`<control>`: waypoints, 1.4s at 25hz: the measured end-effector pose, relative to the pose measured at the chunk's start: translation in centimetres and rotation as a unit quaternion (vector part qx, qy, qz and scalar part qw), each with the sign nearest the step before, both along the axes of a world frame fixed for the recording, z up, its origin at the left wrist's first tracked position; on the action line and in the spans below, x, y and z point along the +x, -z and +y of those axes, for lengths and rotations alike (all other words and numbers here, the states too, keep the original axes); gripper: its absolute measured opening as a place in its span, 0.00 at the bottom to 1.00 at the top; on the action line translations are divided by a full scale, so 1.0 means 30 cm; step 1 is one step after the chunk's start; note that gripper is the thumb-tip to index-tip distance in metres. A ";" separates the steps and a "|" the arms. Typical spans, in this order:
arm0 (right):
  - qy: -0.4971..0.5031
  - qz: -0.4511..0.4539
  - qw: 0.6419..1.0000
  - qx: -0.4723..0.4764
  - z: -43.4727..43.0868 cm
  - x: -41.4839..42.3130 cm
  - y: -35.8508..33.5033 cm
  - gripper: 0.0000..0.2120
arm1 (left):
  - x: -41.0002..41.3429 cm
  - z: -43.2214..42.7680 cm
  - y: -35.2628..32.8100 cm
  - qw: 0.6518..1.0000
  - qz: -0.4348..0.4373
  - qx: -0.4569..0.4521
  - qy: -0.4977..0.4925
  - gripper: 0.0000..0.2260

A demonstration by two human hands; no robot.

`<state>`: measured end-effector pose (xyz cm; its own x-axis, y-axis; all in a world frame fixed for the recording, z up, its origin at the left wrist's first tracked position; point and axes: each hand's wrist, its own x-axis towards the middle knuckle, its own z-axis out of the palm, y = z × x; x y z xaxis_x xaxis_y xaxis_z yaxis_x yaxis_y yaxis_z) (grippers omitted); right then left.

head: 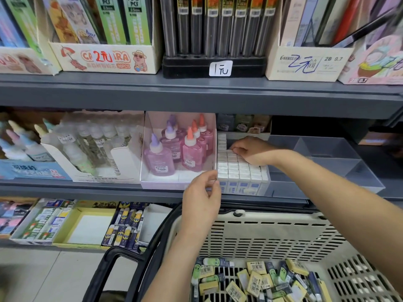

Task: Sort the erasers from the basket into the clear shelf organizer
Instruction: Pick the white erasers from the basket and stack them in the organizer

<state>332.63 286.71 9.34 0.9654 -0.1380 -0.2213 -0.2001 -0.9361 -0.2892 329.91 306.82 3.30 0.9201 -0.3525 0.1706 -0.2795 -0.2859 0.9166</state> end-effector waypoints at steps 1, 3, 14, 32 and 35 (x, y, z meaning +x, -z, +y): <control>0.002 0.002 1.000 -0.001 0.005 -0.001 0.000 0.15 | 0.003 0.000 0.001 1.000 0.003 -0.001 0.001 0.12; 0.018 -0.012 1.000 -0.004 0.024 -0.014 -0.012 0.16 | 0.004 -0.001 -0.005 1.000 0.003 -0.004 -0.001 0.11; 0.046 -0.178 0.966 0.183 0.183 -0.673 0.155 0.11 | -0.300 0.142 -0.033 0.938 -0.001 0.250 0.238 0.09; -0.311 0.224 0.923 -0.040 0.445 -0.855 0.657 0.28 | -0.441 0.364 0.004 0.895 0.084 0.374 0.227 0.13; -0.300 0.211 0.929 -0.049 0.465 -0.882 0.675 0.26 | -0.438 0.287 0.017 0.849 0.079 0.439 0.283 0.14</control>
